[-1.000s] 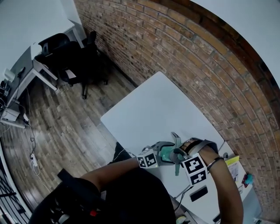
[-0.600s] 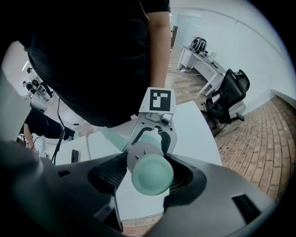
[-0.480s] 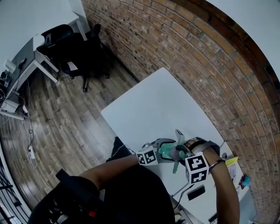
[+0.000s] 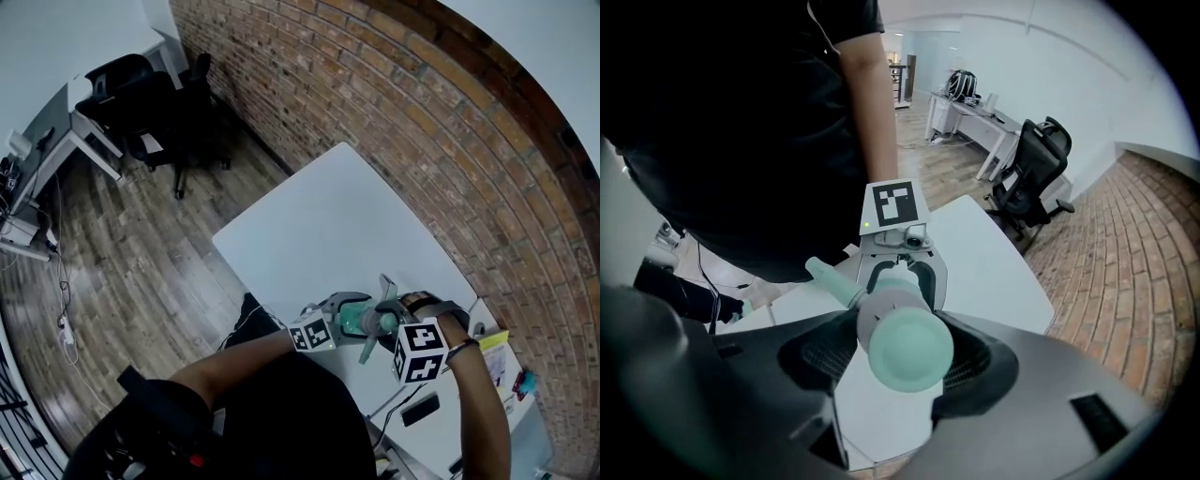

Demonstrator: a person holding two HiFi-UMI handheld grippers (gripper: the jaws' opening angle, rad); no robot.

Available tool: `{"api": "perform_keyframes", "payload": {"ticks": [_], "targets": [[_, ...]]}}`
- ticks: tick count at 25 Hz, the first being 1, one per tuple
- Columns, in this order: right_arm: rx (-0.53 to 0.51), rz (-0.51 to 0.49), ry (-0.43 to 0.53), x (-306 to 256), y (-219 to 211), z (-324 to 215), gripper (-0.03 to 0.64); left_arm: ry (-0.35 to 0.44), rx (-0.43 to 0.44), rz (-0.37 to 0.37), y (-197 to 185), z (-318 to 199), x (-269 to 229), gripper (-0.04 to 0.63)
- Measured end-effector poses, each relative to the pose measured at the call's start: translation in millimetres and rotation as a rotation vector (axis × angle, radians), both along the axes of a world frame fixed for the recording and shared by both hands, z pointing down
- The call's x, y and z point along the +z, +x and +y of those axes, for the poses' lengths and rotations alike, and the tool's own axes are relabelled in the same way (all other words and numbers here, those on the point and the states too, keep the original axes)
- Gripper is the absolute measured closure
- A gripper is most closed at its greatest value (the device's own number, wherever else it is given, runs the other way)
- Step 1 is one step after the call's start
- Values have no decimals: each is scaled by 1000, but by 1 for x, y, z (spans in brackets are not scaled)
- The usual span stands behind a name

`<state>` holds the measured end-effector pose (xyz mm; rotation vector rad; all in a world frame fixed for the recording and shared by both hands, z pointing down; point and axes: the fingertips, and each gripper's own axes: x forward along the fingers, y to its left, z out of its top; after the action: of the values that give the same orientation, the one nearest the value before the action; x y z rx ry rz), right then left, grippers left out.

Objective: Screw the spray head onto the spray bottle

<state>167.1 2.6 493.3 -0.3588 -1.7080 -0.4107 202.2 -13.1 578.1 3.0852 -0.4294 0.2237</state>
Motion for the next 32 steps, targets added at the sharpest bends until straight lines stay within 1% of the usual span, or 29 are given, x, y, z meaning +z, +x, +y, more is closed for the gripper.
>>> {"api": "perform_keyframes", "payload": {"ticks": [3,7,17,23,32], "targets": [[49,-23,0,0,0,-2,359,4,-16,2,0,-1,0,178],[130,-48,-7,-1,-1,-3,359,0,-18,4,0,-1,0,178],[278,-70,-10,-1,-3,-6,359,2,-27,6,-2,-2,0,178],[343,-66,-17,-1,-1,-8,359,2,-41,14,0,-2,0,178],[514,-97,-15,-4,-2,-11,359,10,-42,10,-2,-1,0,178]]}}
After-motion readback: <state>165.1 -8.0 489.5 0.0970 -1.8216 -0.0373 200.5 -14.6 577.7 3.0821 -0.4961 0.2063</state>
